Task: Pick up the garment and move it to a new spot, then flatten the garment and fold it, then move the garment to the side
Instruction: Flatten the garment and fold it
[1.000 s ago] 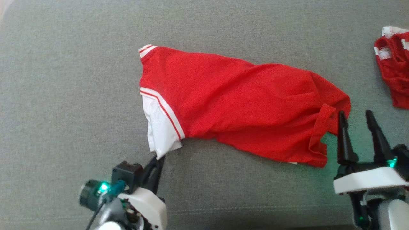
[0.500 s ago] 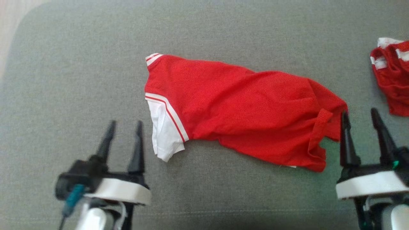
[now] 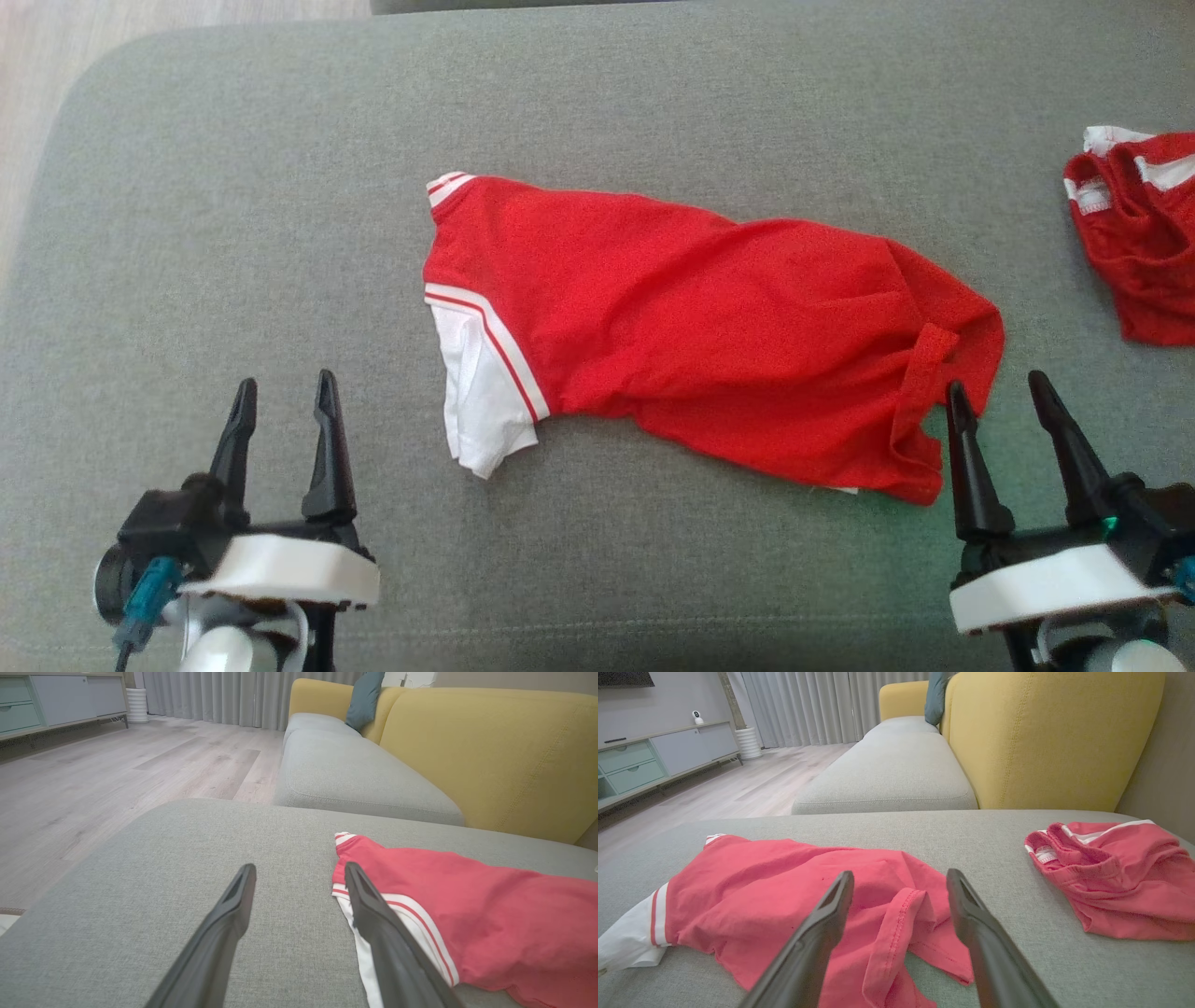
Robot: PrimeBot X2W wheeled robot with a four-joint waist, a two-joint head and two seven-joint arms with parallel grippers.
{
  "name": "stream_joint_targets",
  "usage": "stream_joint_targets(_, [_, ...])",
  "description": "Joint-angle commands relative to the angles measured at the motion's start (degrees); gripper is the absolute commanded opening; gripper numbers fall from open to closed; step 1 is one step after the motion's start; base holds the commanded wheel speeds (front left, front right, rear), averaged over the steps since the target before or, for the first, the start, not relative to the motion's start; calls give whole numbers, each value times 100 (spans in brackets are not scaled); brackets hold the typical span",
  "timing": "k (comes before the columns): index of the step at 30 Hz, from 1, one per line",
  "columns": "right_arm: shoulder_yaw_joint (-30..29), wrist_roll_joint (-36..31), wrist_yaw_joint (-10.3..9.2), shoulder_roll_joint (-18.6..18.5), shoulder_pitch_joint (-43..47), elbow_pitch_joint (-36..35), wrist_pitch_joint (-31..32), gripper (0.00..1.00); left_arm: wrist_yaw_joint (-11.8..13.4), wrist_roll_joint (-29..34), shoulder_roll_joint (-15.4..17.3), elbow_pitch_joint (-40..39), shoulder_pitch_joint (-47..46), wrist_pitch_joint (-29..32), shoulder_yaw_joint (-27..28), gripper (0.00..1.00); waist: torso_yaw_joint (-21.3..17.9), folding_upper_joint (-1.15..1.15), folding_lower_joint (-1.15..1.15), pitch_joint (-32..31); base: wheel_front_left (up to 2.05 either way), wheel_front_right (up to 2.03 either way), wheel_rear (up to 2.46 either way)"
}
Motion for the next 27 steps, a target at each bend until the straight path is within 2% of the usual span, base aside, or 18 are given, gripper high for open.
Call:
stream_joint_targets(1, [129, 58, 21, -42, -141, -211, -13, 100, -22, -1, 96, -163, -169, -53, 218, 100, 0, 0, 0, 5, 0, 0, 0])
stream_joint_targets(9, [134, 92, 21, -42, -192, -199, -27, 100, -122, 24, 119, -82, -234, -8, 63, 100, -1, 0, 0, 59, 0, 0, 0])
stream_joint_targets(12, [133, 109, 21, -42, -212, -194, 0, 100, -395, -18, 97, -17, -397, 259, -252, 100, 17, 0, 0, 154, 0, 0, 0])
stream_joint_targets(13, [133, 109, 21, -42, -212, -194, 0, 100, -395, -18, 97, -17, -397, 259, -252, 100, 17, 0, 0, 154, 0, 0, 0])
stream_joint_targets(18, [197, 143, 21, -42, -239, -104, 27, 100, -821, -181, 0, 360, -687, 995, -775, 100, -4, 0, 0, 330, 0, 0, 0])
stream_joint_targets(22, [238, 199, 21, -42, -281, -37, -7, 100, -911, -306, -62, 638, -781, 1357, -915, 100, -59, 0, 0, 427, 0, 0, 0])
stream_joint_targets(26, [249, 232, 21, -42, -333, 22, -44, 100, -903, -339, -75, 739, -852, 1448, -936, 100, -85, 0, 0, 486, 0, 0, 0])
stream_joint_targets(27, [254, 242, 21, -42, -337, 36, -43, 100, -911, -340, -69, 751, -871, 1435, -937, 62, -91, 0, 0, 495, 0, 0, 0])
